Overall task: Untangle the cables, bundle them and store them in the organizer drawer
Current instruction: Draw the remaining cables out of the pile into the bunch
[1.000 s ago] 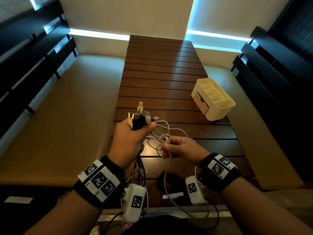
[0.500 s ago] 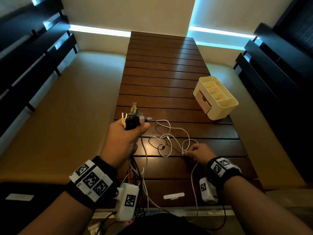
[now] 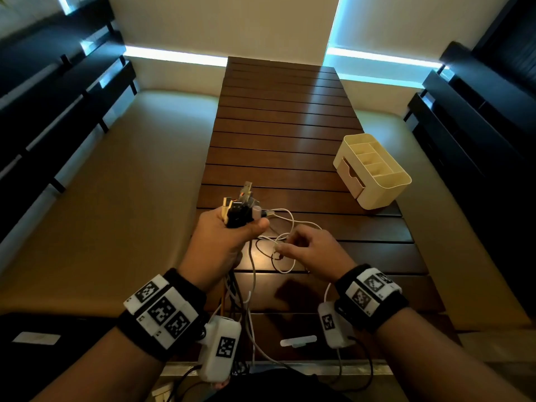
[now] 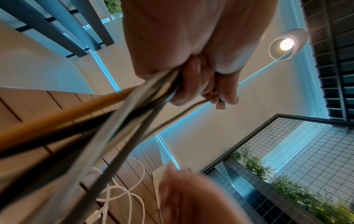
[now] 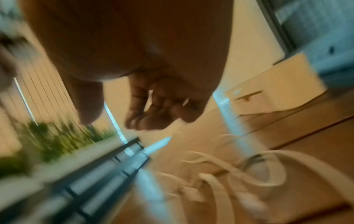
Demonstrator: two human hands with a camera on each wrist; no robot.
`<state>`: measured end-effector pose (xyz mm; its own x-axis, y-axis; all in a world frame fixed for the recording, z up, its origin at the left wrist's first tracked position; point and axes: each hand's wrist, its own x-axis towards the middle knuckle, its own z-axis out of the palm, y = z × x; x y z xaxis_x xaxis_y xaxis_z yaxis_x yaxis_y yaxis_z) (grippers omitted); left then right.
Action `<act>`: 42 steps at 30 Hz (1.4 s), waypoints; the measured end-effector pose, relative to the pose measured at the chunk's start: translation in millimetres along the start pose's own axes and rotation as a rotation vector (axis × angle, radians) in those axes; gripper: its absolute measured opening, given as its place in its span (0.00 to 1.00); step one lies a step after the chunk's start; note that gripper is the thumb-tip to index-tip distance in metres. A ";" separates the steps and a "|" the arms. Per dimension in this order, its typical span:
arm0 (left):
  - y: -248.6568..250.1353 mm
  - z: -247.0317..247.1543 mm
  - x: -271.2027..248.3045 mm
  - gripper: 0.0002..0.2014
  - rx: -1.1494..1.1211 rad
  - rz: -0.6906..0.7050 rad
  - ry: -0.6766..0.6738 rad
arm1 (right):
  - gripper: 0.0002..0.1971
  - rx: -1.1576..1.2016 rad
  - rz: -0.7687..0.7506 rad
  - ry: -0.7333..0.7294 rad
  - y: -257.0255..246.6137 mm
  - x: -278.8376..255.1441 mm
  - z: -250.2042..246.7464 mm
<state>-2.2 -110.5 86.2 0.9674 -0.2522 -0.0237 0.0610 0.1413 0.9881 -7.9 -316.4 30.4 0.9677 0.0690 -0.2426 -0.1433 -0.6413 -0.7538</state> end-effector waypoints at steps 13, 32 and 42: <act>3.4 12.1 -3.0 0.06 0.144 0.186 0.143 | 0.12 0.159 -0.246 -0.214 -59.6 -27.9 -0.1; -1.3 21.1 -21.4 0.13 -0.261 0.158 0.497 | 0.19 0.466 -0.227 -0.396 -53.2 -49.1 29.1; 17.8 17.9 -26.6 0.17 -0.336 0.058 0.398 | 0.15 0.380 -0.187 -0.381 -35.7 -52.0 18.8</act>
<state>-31.2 -118.4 107.1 0.9860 0.1397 -0.0909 0.0167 0.4599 0.8878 -57.0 -282.7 58.5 0.8509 0.4706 -0.2336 -0.1093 -0.2764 -0.9548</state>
